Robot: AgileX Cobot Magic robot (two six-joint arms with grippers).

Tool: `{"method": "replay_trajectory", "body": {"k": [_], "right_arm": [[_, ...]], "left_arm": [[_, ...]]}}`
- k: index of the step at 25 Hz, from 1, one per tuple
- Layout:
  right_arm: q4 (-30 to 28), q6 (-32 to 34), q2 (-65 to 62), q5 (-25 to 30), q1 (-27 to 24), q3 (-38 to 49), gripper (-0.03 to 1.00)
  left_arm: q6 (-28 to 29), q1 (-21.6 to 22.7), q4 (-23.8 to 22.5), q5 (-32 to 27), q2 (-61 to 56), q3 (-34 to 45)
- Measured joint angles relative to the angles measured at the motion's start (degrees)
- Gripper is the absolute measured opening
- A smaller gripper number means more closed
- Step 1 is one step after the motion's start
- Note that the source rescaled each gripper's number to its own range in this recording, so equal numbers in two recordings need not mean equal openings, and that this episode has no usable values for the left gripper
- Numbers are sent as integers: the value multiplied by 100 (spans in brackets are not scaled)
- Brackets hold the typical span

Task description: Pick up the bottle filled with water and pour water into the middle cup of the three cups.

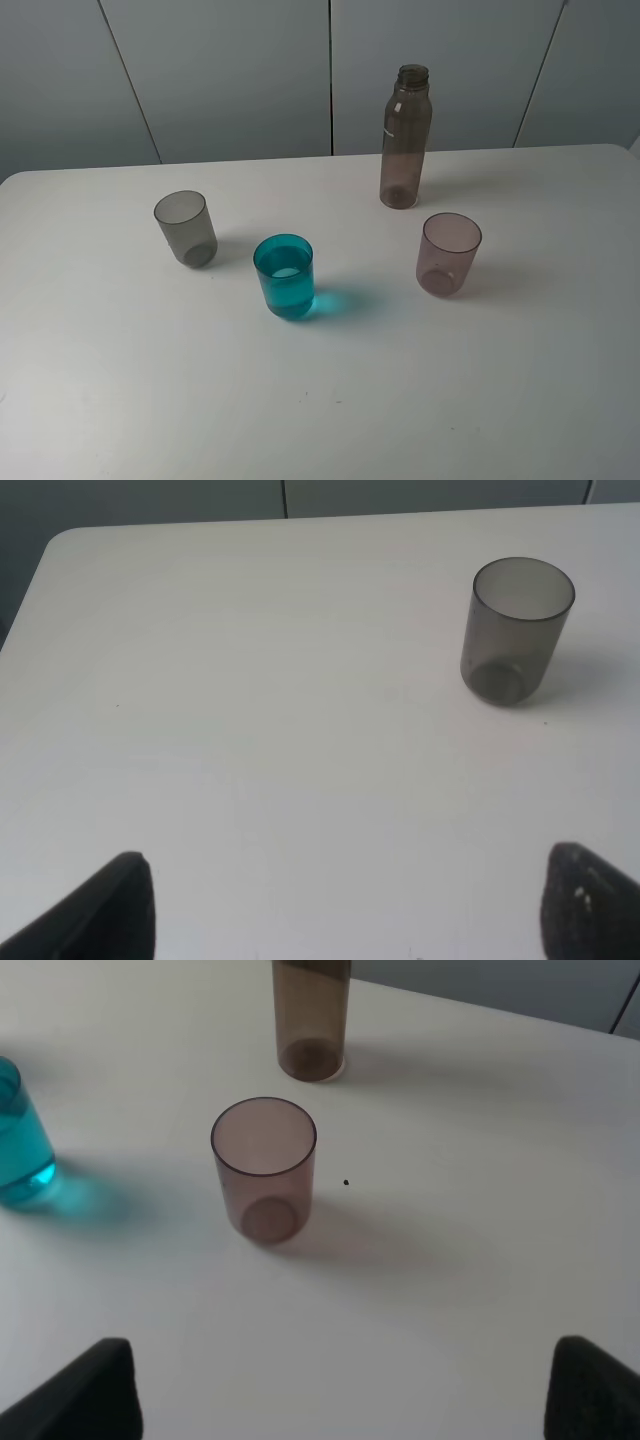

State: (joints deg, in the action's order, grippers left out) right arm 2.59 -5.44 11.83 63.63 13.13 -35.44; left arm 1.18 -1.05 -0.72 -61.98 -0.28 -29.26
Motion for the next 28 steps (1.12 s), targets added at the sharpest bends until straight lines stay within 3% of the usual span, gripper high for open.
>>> {"method": "replay_trajectory", "body": {"k": [5,11,28], "right_arm": [[-29,26,-631,-39,0,589,62],[-333,436,-1147,-79,0,604,62],[-326,544,-1188,-79,-99,612,62]], "left_arm": [[0,0,0,0,0,0],[0,0,0,0,0,0],[0,0,0,0,0,0]]}}
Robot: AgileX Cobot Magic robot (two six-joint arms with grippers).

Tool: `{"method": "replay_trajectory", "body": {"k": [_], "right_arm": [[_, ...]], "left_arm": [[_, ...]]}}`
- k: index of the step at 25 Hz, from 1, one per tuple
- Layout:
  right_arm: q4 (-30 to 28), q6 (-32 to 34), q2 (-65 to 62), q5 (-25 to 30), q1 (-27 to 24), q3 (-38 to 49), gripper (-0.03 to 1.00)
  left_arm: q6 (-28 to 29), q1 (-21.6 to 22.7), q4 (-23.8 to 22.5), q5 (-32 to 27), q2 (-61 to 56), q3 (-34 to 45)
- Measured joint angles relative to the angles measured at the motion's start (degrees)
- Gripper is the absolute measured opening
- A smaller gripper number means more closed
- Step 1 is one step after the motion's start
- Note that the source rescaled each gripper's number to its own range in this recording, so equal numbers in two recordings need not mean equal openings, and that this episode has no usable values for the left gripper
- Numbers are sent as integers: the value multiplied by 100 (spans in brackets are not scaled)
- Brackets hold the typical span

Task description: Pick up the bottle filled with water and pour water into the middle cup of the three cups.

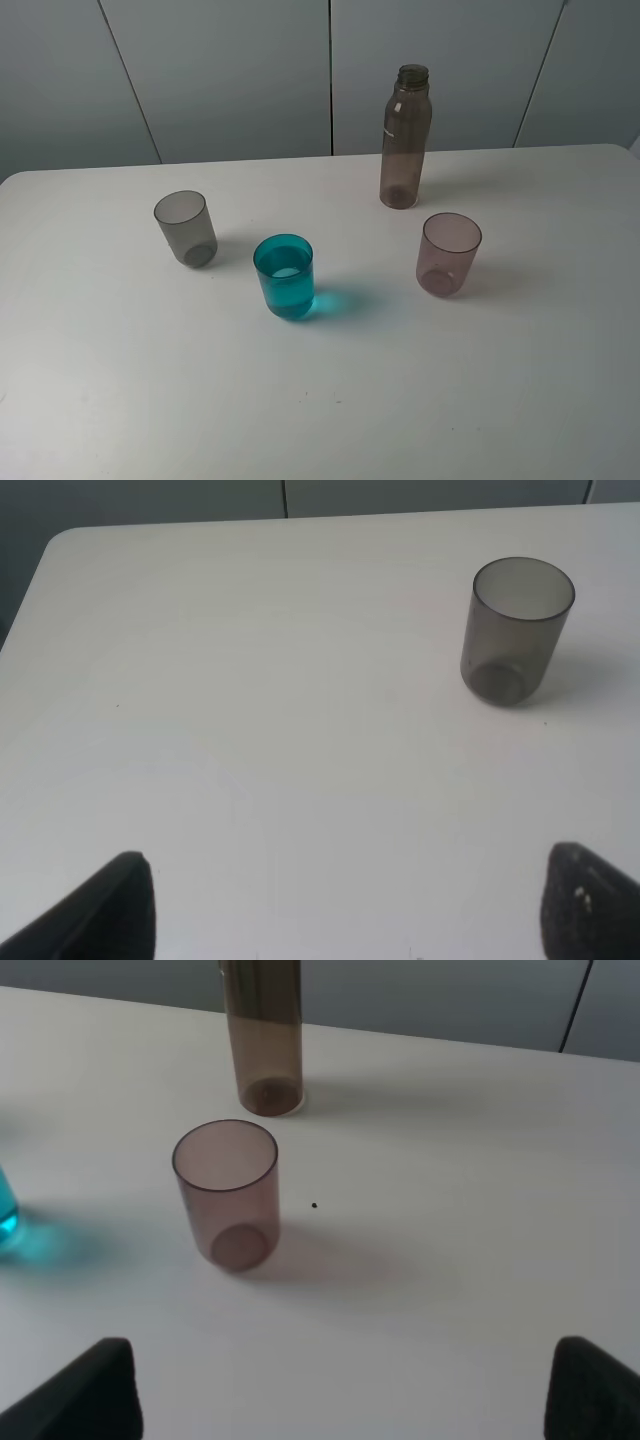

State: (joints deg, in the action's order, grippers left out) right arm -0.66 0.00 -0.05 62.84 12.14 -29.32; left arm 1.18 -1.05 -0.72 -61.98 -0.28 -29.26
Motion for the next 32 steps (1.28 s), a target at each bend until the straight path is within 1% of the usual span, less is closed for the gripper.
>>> {"method": "replay_trajectory", "body": {"k": [6,8,27,32], "right_arm": [[13,0,0,0,-835,0,62],[66,0,0,0,-960,0,62],[127,0,0,0,-1020,0,62],[151,0,0,0,-1296,0,62]], "left_arm": [[0,0,0,0,0,0],[0,0,0,0,0,0],[0,0,0,0,0,0],[0,0,0,0,0,0]]}}
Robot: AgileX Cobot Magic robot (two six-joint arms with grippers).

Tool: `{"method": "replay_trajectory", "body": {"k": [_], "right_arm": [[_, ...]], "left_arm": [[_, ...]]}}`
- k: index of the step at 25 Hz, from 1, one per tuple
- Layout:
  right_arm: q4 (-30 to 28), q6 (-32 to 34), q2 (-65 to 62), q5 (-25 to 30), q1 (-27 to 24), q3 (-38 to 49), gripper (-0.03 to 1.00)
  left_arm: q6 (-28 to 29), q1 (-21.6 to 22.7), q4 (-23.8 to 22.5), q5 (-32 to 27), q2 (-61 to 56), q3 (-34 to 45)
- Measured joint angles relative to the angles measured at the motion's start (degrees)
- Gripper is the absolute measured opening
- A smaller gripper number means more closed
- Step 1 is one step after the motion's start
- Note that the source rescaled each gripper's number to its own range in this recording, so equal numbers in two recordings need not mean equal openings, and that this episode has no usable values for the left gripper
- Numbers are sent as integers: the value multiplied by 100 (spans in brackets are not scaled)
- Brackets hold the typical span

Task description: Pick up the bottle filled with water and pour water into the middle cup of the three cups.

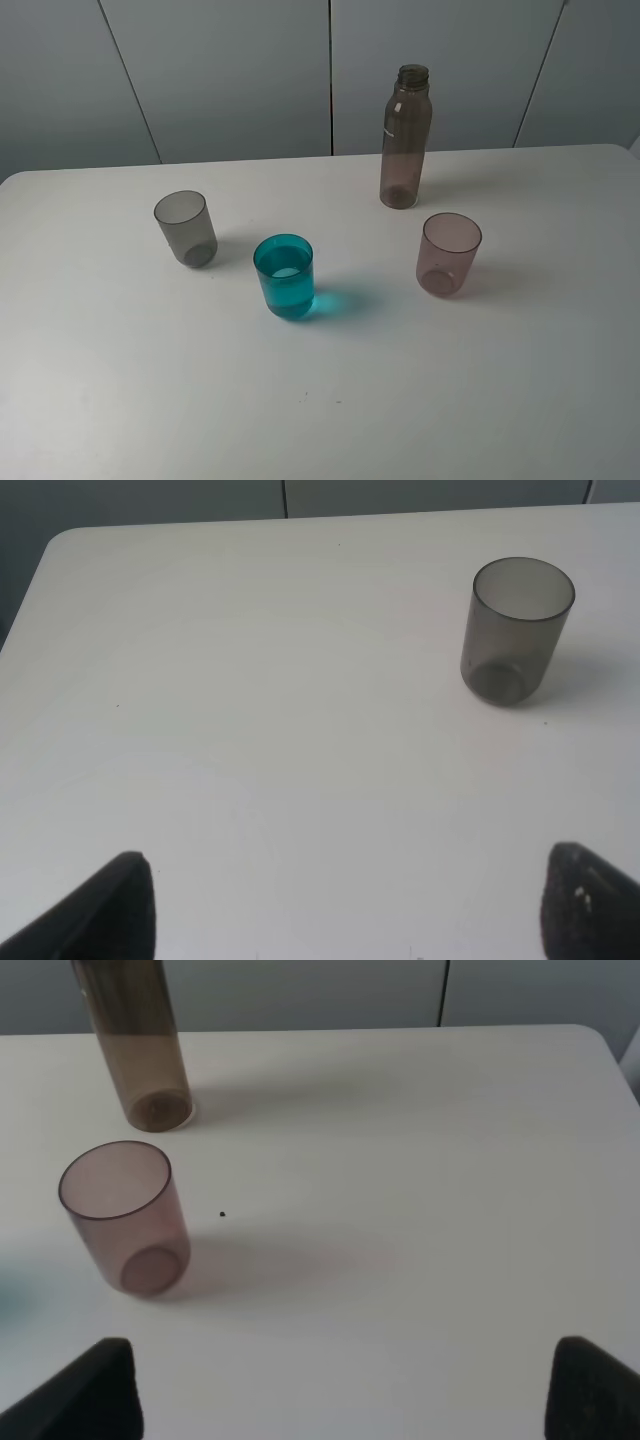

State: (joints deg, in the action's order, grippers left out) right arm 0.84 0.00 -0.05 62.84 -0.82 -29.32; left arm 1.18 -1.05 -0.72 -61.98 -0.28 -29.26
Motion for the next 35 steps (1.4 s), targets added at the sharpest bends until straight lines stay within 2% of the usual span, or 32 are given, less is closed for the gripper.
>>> {"method": "replay_trajectory", "body": {"k": [4,10,35], "right_arm": [[0,0,0,0,-3,0,62],[0,0,0,0,290,0,62],[0,0,0,0,305,0,62]], "left_arm": [[0,0,0,0,0,0],[0,0,0,0,0,0],[-24,0,0,0,0,0]]}}
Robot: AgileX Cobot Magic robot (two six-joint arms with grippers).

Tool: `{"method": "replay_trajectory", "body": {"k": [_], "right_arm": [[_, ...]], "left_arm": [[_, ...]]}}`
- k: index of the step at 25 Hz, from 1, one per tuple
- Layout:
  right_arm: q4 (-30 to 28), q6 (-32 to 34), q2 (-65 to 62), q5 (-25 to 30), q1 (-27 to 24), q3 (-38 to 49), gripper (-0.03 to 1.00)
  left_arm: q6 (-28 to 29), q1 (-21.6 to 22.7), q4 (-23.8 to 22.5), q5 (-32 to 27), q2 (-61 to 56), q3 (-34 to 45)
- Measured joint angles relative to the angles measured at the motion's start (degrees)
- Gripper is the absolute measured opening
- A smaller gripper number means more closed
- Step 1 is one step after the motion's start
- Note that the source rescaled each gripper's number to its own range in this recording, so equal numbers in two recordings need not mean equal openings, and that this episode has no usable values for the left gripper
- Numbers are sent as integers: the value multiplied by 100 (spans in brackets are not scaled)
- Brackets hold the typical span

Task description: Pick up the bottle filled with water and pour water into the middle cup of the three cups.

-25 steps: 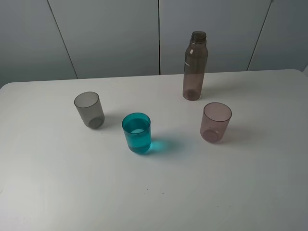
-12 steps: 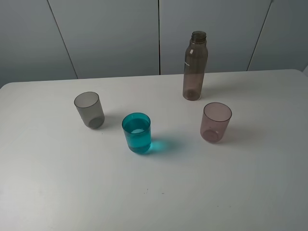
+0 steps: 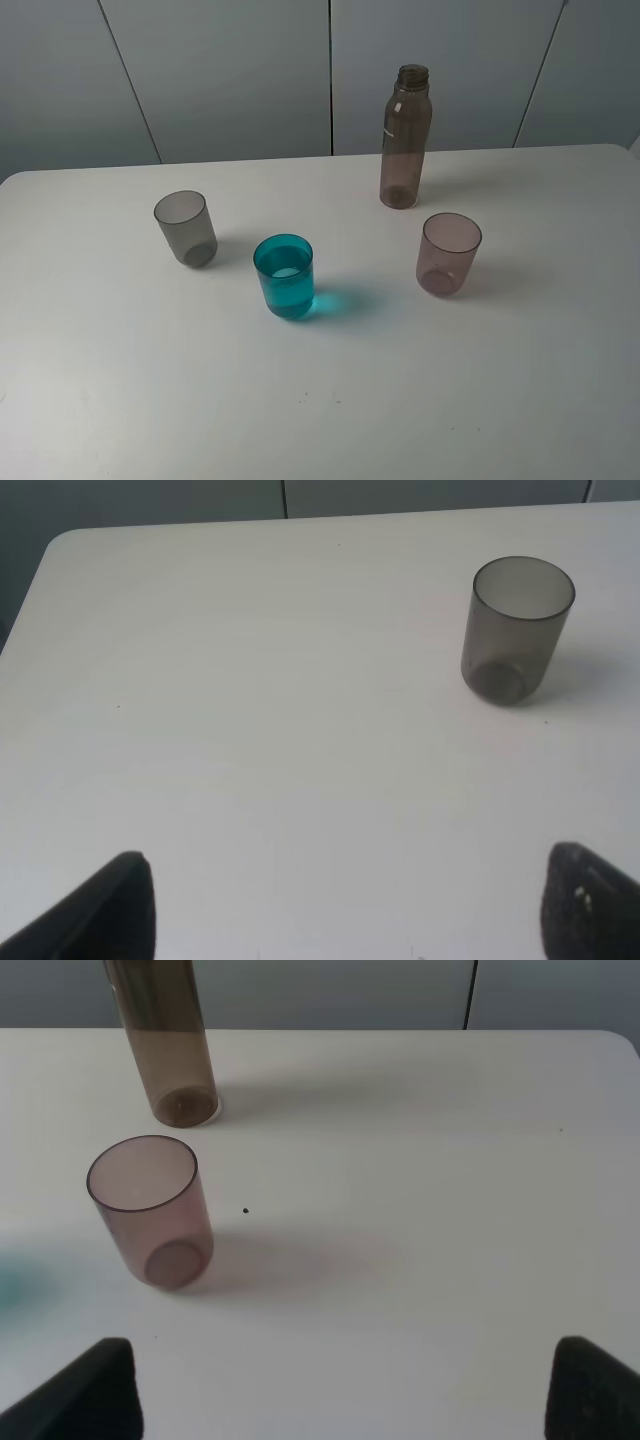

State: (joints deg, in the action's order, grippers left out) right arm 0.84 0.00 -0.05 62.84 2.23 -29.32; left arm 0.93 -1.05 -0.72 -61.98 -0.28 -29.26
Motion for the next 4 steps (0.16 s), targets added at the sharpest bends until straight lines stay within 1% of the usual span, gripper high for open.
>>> {"method": "replay_trajectory", "body": {"k": [4], "right_arm": [[0,0,0,0,0,0,62]], "left_arm": [[0,0,0,0,0,0]]}}
